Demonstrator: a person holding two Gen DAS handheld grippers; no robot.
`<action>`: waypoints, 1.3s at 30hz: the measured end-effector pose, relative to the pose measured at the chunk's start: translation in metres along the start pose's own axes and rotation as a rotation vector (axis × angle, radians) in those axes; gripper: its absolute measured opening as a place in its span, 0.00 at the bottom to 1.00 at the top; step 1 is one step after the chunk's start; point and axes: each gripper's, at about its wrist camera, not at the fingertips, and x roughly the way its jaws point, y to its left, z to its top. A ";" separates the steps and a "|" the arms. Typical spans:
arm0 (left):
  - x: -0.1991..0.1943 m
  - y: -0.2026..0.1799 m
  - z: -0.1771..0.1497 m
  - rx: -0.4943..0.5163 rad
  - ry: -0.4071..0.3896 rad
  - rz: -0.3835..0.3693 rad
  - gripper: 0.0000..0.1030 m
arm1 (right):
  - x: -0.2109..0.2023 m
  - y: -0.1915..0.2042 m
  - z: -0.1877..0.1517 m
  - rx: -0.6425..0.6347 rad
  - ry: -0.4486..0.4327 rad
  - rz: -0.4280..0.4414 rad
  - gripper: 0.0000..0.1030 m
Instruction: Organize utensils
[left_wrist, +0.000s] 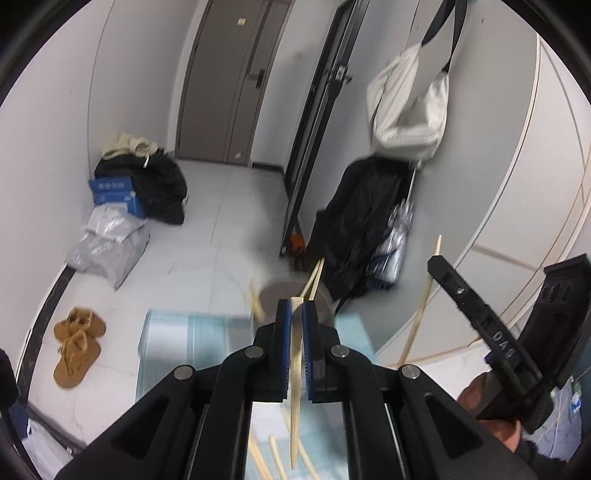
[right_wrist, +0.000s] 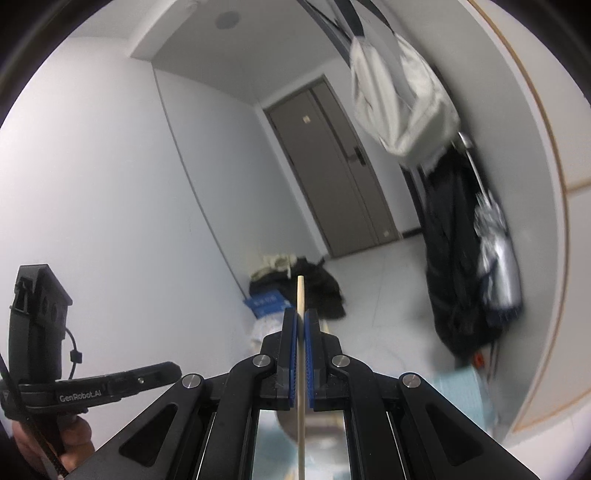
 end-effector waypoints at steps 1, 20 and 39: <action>0.000 -0.002 0.012 0.000 -0.013 -0.013 0.02 | 0.004 0.002 0.010 -0.010 -0.019 0.006 0.03; 0.062 0.017 0.084 0.019 -0.165 -0.007 0.02 | 0.122 -0.012 0.038 -0.027 -0.136 -0.053 0.03; 0.085 0.020 0.066 0.074 -0.168 -0.050 0.02 | 0.132 -0.035 0.004 0.010 -0.166 -0.102 0.03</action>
